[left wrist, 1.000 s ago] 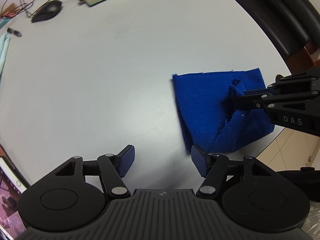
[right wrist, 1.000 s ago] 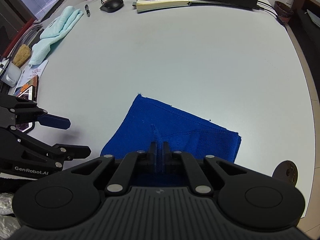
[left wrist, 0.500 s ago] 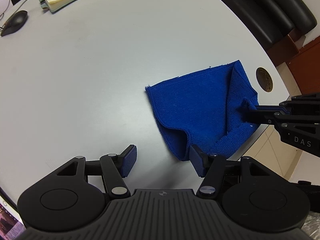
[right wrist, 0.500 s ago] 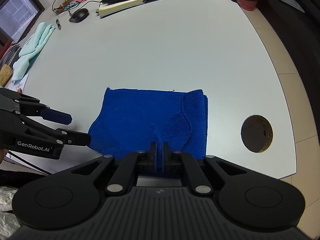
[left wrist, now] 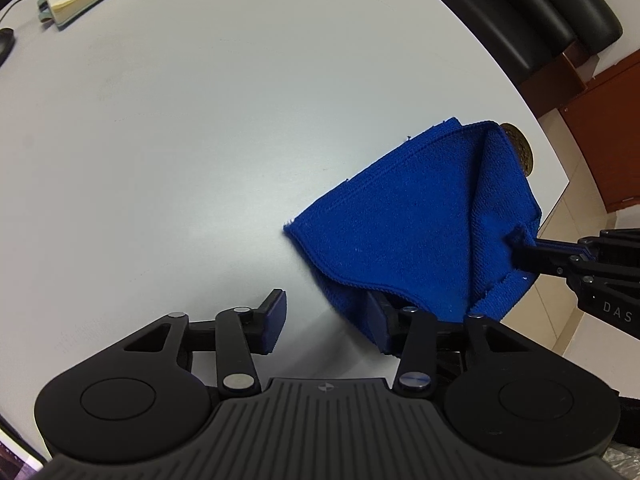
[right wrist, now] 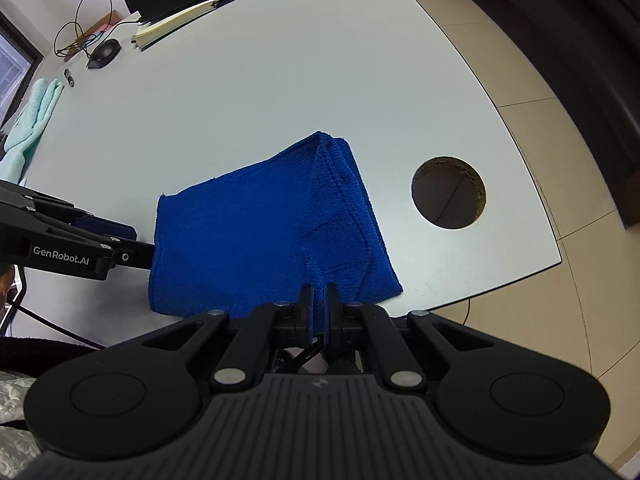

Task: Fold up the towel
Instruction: 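Lift the towel with the right gripper while the left gripper approaches it, then close the left gripper on the towel beside the right gripper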

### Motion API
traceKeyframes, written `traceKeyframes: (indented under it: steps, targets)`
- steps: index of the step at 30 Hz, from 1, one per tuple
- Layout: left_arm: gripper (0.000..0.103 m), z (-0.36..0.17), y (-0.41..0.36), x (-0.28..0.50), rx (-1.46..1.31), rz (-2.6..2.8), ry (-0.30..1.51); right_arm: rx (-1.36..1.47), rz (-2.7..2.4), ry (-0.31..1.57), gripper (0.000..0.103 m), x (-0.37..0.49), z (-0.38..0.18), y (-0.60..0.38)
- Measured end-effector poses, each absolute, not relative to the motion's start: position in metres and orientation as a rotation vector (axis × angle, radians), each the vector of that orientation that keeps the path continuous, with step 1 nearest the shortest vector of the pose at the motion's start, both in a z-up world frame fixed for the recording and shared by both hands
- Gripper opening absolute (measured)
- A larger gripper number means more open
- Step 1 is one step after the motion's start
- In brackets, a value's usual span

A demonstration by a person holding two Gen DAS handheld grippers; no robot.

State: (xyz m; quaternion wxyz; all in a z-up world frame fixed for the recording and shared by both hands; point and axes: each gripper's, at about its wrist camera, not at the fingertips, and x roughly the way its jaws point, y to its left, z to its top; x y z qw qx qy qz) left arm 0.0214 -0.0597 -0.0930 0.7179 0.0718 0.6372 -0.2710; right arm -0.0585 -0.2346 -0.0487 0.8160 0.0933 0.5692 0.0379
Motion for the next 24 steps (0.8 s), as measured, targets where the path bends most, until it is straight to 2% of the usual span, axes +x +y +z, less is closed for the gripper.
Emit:
traceKeyframes:
  steps: [1, 4, 16, 24]
  targets:
    - [0.028, -0.096, -0.062, 0.021, 0.177, -0.602, 1.411, 0.206, 0.075, 1.214, 0.005, -0.060, -0.049, -0.237]
    - [0.025, -0.100, -0.060, 0.023, 0.201, -0.607, 1.428, 0.218, 0.062, 1.217, 0.005, -0.063, -0.050, -0.244]
    - [0.025, -0.097, -0.073, 0.030, 0.064, -0.645, 1.461, 0.261, 0.045, 1.222, 0.005, -0.076, -0.058, -0.267]
    - [0.025, -0.081, -0.054, 0.026, -0.034, -0.636, 1.458, 0.269, 0.066, 1.219, 0.005, -0.077, -0.061, -0.277]
